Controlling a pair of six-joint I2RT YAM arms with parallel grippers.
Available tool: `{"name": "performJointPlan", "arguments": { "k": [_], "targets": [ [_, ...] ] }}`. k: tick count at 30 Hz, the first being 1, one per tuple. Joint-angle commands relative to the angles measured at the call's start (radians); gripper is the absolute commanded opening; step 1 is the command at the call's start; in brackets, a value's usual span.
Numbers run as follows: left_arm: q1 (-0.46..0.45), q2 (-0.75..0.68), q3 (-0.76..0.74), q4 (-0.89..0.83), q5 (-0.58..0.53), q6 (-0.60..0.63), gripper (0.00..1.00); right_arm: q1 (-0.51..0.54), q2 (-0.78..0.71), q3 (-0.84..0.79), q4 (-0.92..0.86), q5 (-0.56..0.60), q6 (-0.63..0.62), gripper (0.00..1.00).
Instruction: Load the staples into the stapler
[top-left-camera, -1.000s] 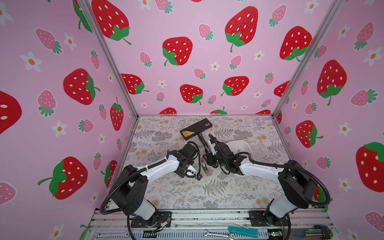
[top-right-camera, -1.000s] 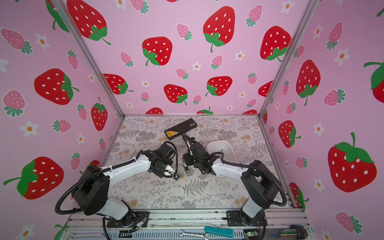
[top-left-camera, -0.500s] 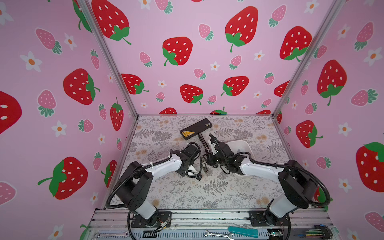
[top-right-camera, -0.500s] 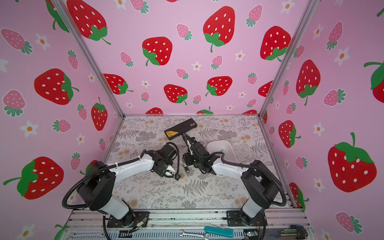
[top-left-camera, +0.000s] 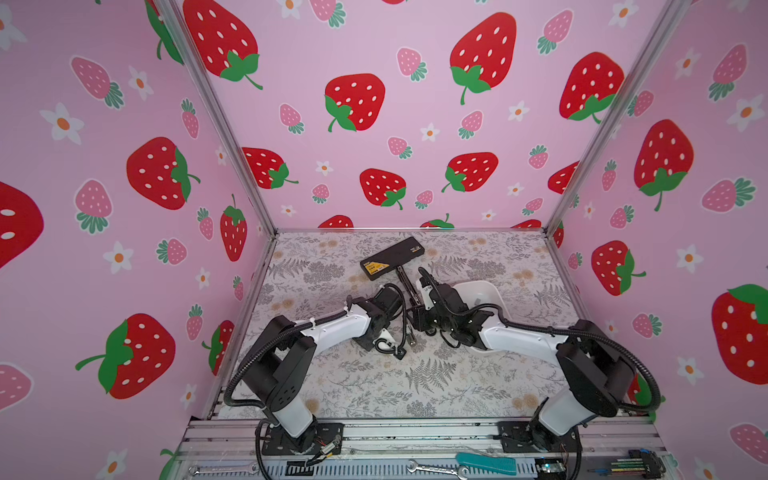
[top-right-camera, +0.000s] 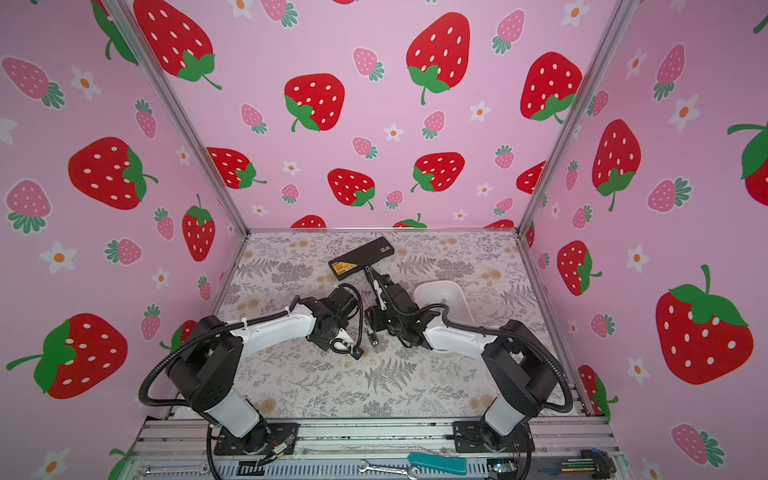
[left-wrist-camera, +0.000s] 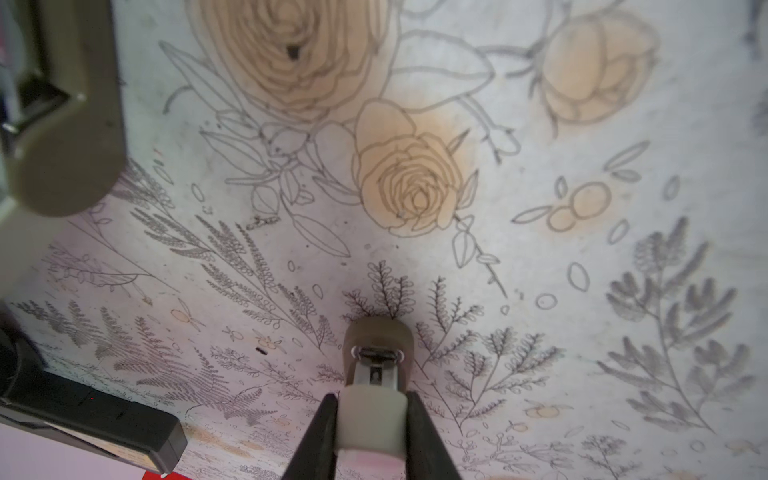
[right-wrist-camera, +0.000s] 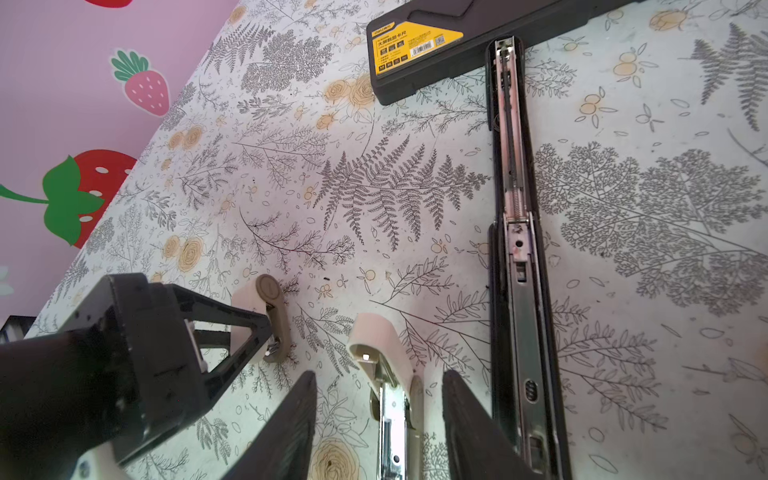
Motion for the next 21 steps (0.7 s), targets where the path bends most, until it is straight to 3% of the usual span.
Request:
{"name": "performJointPlan", "arguments": {
  "k": [1, 5, 9, 21],
  "targets": [
    [-0.003, 0.014, 0.028, -0.036, -0.002, 0.011, 0.29, -0.004, -0.003, -0.017, 0.016, -0.008, 0.023, 0.51],
    [-0.006, 0.004, 0.033, -0.046, 0.002, 0.003, 0.23, -0.005, -0.009, -0.020, 0.019, -0.010, 0.022, 0.51],
    [0.002, -0.033, 0.044, -0.041, 0.033, -0.009, 0.01, -0.005, -0.025, -0.028, 0.019, -0.001, 0.022, 0.51],
    [0.039, -0.406, -0.012, 0.157, 0.259, -0.145, 0.00, -0.012, -0.240, -0.192, 0.162, 0.093, 0.046, 0.51]
  ]
}}
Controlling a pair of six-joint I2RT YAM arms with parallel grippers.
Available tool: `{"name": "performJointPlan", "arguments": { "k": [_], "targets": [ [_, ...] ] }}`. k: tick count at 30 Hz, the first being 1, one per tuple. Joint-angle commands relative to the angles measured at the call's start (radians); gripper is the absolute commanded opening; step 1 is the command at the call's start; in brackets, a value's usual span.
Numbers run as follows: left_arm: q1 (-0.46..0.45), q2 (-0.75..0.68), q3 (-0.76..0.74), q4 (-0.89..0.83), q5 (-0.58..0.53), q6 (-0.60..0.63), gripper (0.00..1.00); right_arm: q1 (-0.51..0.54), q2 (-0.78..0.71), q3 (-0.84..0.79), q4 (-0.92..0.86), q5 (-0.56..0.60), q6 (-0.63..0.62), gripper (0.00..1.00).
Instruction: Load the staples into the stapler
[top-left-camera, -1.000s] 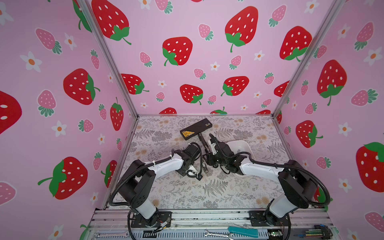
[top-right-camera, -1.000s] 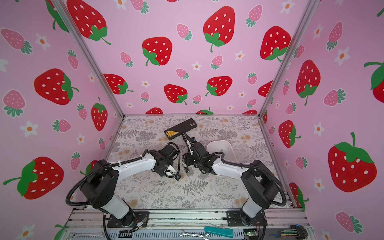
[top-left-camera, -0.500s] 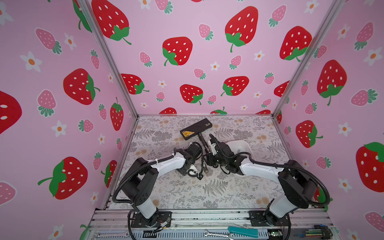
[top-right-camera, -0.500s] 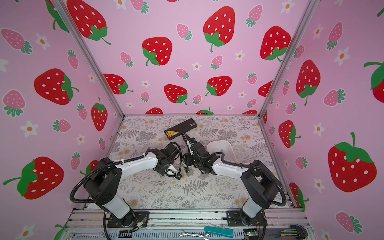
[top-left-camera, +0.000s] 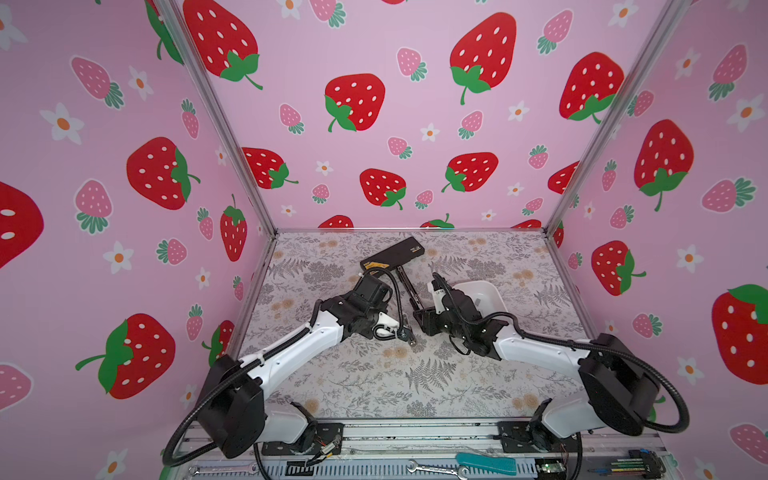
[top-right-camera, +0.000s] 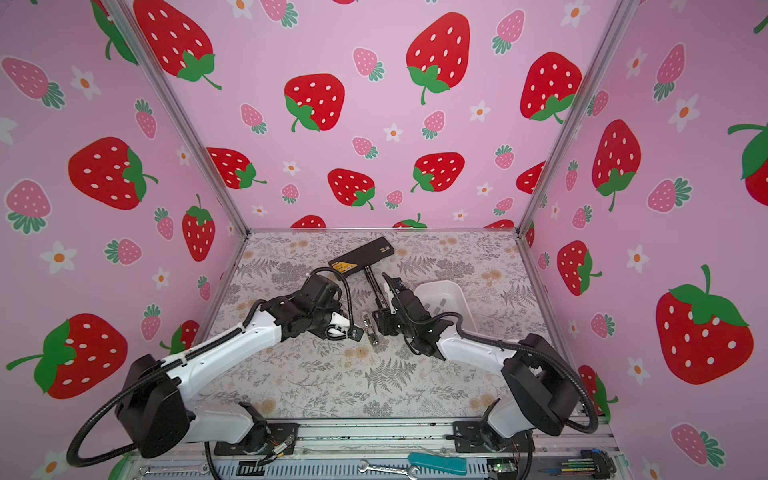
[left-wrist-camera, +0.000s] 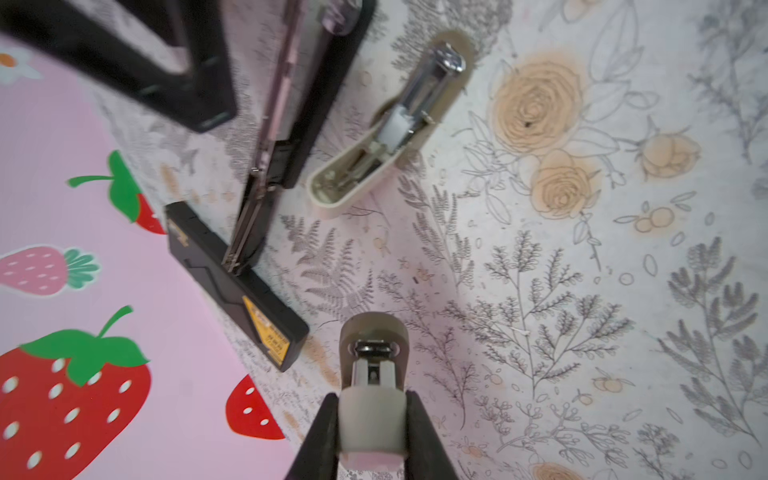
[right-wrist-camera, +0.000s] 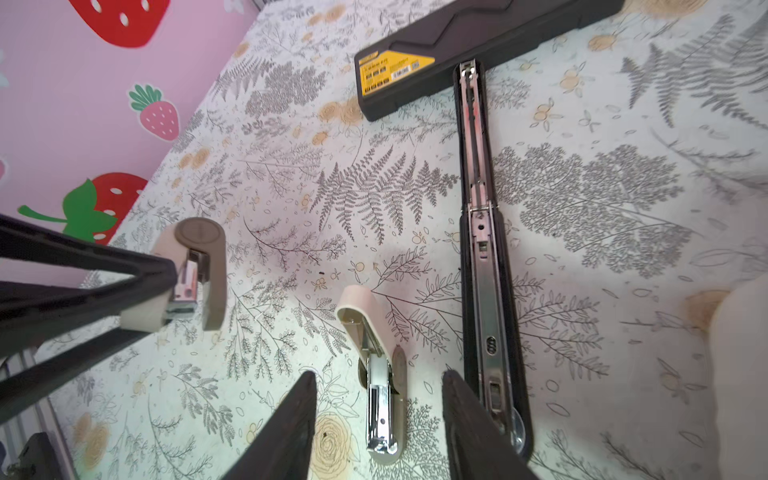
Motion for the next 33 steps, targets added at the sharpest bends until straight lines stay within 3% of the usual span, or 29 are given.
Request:
{"name": "performJointPlan", "arguments": {
  "k": [1, 8, 16, 33],
  "targets": [
    [0.007, -0.085, -0.024, 0.070, 0.113, -0.047, 0.00, -0.006, -0.087, -0.058, 0.109, 0.047, 0.022, 0.51],
    [-0.015, -0.208, -0.037, 0.063, 0.186, -0.068, 0.00, -0.003, -0.203, -0.168, 0.338, -0.099, -0.011, 0.49],
    [-0.035, -0.199, -0.006, 0.000, 0.132, -0.066, 0.00, 0.054, -0.216, -0.215, 0.536, -0.249, -0.063, 0.48],
    [-0.075, -0.238, -0.020, 0.023, 0.175, -0.077, 0.00, 0.104, -0.122, -0.136, 0.478, -0.268, -0.101, 0.48]
  ]
}}
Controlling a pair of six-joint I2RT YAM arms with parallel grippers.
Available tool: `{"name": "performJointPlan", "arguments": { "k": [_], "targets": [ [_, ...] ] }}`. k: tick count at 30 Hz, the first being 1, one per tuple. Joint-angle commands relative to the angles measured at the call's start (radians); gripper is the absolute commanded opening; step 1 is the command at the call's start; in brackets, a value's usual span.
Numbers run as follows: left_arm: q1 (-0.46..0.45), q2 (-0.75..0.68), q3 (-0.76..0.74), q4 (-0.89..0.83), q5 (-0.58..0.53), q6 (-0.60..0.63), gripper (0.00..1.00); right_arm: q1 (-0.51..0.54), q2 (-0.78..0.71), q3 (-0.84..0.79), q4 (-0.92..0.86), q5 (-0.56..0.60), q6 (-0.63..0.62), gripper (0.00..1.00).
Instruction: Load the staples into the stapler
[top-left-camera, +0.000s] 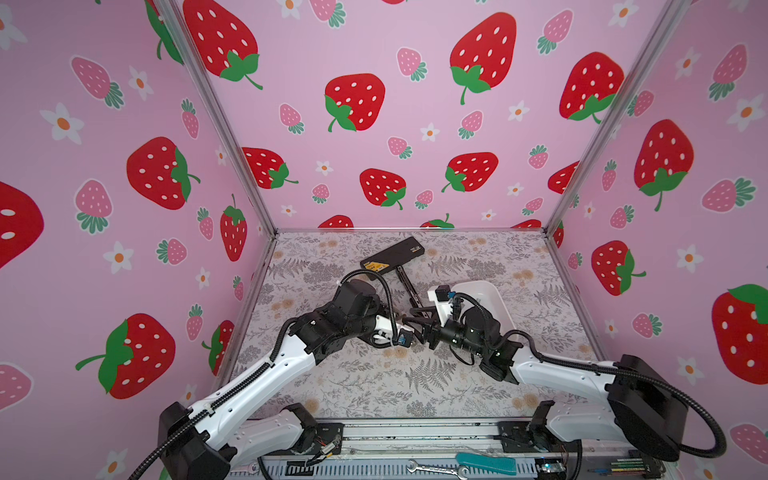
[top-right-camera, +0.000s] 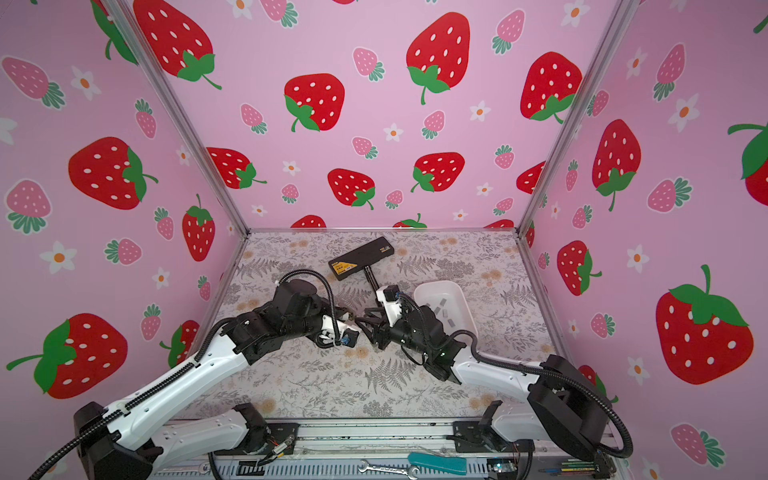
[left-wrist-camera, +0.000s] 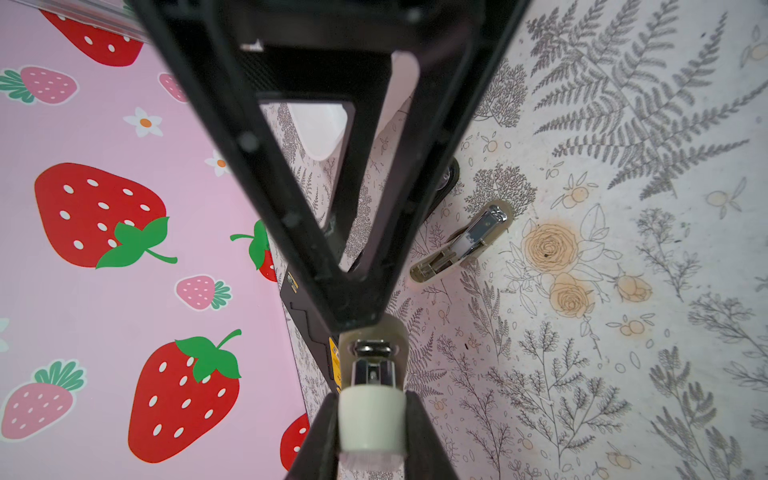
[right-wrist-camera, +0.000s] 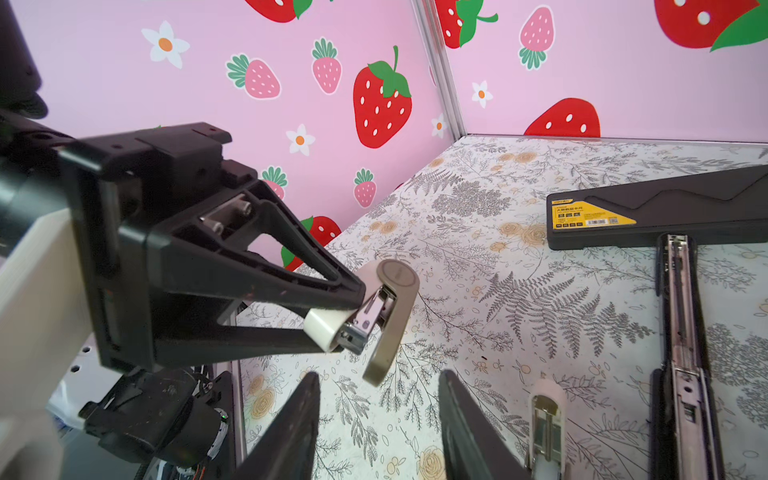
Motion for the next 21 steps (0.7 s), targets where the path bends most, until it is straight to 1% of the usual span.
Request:
{"name": "performJointPlan", "arguments": {
  "k": [1, 9, 14, 17, 21],
  "targets": [
    [-0.009, -0.015, 0.003, 0.012, 0.020, 0.009, 0.00, 0.008, 0.016, 0.040, -0.005, -0.018, -0.009, 0.48],
    [-0.020, -0.034, -0.007, 0.022, 0.043, 0.019, 0.00, 0.010, 0.049, 0.067, -0.054, 0.019, -0.005, 0.45],
    [-0.030, -0.035, 0.000, 0.010, 0.037, 0.016, 0.00, 0.010, 0.077, 0.088, -0.079, 0.033, 0.002, 0.43],
    [-0.029, -0.039, -0.010, 0.021, 0.053, 0.025, 0.00, 0.010, 0.095, 0.101, -0.108, 0.047, 0.005, 0.41],
    [-0.032, -0.043, 0.001, -0.015, 0.067, 0.030, 0.00, 0.010, 0.106, 0.109, -0.118, 0.062, 0.006, 0.38]
  ]
}}
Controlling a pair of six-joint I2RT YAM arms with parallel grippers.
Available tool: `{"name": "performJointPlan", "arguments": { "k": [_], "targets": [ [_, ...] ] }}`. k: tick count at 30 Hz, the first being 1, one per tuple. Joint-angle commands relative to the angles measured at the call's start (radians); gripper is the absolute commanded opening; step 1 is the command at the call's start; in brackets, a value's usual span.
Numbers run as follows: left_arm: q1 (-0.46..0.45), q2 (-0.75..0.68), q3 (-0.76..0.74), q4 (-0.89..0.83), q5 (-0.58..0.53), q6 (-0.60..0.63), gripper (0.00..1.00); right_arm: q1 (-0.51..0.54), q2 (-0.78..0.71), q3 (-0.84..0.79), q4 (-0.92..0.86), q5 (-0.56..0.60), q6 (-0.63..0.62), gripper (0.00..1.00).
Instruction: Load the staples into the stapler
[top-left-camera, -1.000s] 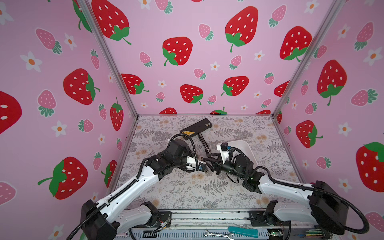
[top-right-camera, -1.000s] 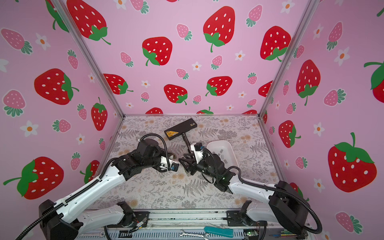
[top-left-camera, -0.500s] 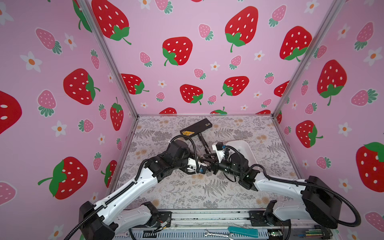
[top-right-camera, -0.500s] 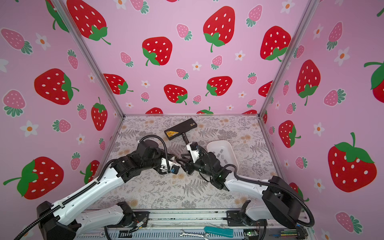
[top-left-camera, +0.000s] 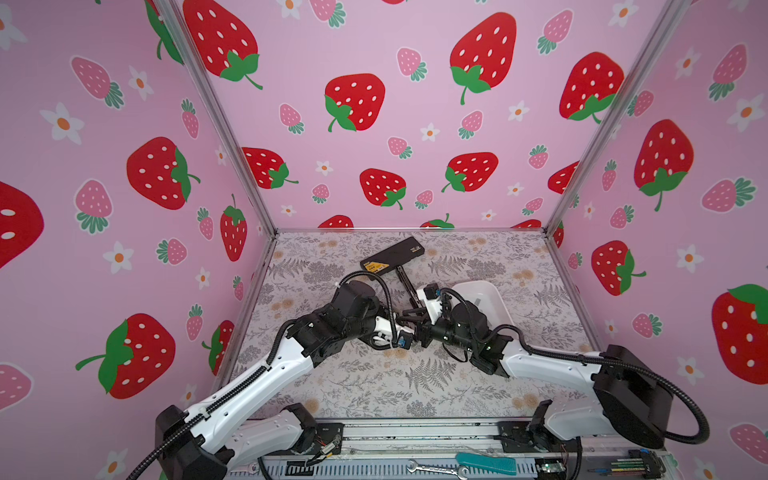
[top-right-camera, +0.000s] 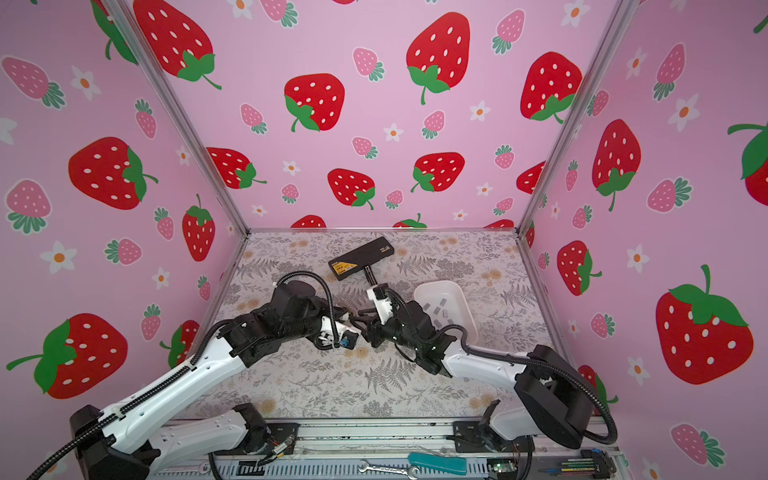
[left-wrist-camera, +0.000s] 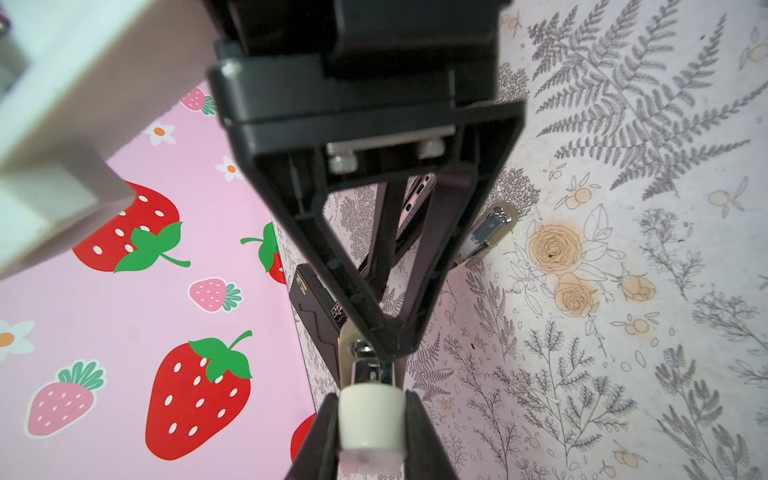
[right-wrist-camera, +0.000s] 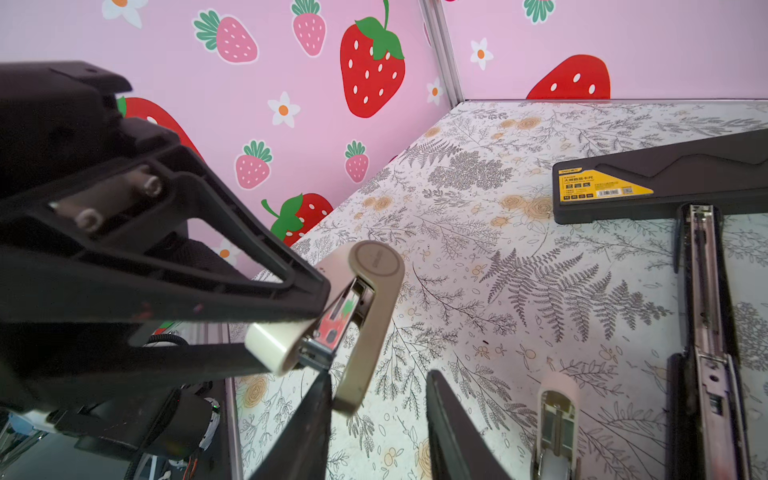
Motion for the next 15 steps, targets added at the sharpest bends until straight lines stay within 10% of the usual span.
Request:
{"name": "performJointPlan", "arguments": {
  "k": [1, 15],
  "targets": [
    [-0.013, -0.028, -0.005, 0.006, 0.078, 0.020, 0.00, 0.002, 0.025, 0.029, -0.027, 0.042, 0.005, 0.36],
    [-0.007, -0.054, -0.009, -0.013, 0.177, 0.041, 0.00, 0.002, 0.041, 0.037, -0.028, 0.037, 0.013, 0.10]
  ]
}}
